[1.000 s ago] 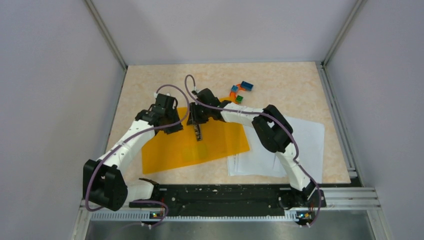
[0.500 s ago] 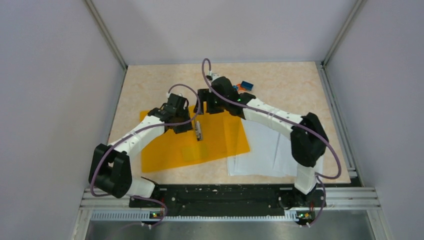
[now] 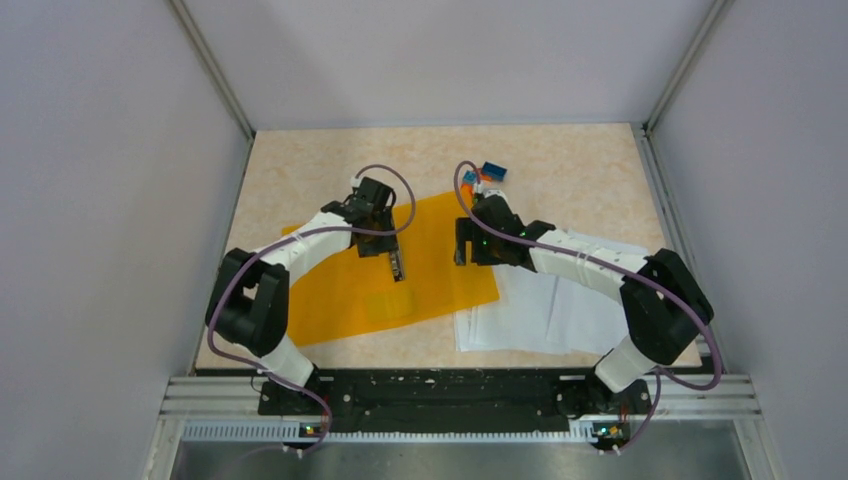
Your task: Put the files into the folder
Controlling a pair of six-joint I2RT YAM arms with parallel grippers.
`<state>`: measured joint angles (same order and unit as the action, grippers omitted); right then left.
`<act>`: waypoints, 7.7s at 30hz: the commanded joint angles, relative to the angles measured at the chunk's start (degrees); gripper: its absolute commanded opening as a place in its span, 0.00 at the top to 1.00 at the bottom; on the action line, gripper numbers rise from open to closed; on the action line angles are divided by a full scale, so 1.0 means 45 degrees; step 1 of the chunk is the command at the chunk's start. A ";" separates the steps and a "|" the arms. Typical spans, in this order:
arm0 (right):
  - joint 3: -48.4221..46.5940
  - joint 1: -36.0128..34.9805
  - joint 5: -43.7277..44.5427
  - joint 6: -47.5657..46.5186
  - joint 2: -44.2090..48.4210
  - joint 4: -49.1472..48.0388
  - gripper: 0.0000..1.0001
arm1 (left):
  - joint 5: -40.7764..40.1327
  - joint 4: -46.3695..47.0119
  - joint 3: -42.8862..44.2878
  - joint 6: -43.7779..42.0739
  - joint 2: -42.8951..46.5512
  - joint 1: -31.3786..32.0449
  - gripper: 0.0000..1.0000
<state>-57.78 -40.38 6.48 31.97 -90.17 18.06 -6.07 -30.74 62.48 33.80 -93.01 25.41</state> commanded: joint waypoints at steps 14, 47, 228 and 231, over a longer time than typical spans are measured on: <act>0.0654 0.0302 0.0585 -0.0301 0.1115 -0.0507 0.19 | -0.1035 -0.0201 0.2087 -0.0510 -0.2136 0.0164 0.45; 0.0509 -0.1222 -0.0116 0.1349 -0.0275 -0.1234 0.14 | -0.1217 -0.1304 0.3244 -0.1377 -0.1479 -0.0025 0.29; 0.6297 0.4748 0.0876 0.3746 0.6688 0.1578 0.01 | 0.2213 0.0610 0.2935 0.1200 -0.4587 0.4980 0.07; 0.6376 0.5514 0.0438 0.3043 0.6768 0.1389 0.01 | 0.1602 0.0081 0.2900 0.0746 -0.4237 0.4979 0.04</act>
<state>-27.20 -18.90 7.73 49.23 -61.08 22.39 6.55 -22.72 76.36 40.29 -111.90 47.42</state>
